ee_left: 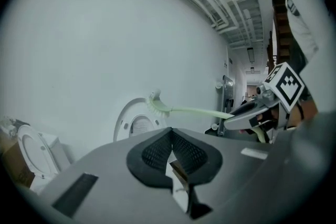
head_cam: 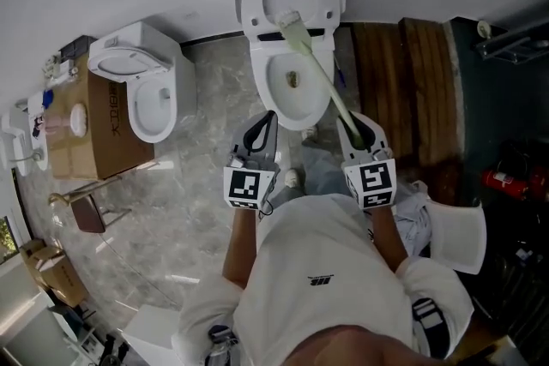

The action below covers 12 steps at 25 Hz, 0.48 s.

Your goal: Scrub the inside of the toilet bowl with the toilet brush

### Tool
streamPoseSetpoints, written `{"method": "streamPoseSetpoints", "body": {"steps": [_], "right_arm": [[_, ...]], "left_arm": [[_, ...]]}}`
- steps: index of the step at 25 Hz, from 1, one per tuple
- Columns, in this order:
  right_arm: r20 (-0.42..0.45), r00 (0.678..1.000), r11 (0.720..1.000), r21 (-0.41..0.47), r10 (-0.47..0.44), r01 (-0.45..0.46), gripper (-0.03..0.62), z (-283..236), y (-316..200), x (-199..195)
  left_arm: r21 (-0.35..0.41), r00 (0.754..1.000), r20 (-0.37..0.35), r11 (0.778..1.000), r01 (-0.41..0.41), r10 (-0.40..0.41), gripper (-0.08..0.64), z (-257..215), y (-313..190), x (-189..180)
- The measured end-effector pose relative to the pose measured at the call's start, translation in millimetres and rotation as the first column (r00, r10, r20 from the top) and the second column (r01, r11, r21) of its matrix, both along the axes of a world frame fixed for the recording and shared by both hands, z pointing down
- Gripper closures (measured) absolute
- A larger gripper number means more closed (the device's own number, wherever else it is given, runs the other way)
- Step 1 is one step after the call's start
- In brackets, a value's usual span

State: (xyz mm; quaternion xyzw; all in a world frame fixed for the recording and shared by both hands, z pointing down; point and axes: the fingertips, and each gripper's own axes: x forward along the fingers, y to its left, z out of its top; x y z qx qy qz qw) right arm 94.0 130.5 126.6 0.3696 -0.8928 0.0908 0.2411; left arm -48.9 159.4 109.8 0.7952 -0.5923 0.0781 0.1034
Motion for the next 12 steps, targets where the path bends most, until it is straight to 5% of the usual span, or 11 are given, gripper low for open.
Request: {"method": "streamPoseSetpoints", "body": {"steps": [12], "right_arm": [[-0.042,0.996,0.979,-0.195,-0.073,0.064,0.529,98,-85,-11]], "left_arm": [[-0.171,0.998,0.026,0.983,0.066,-0.062,0.551,90,-90,-18]]}}
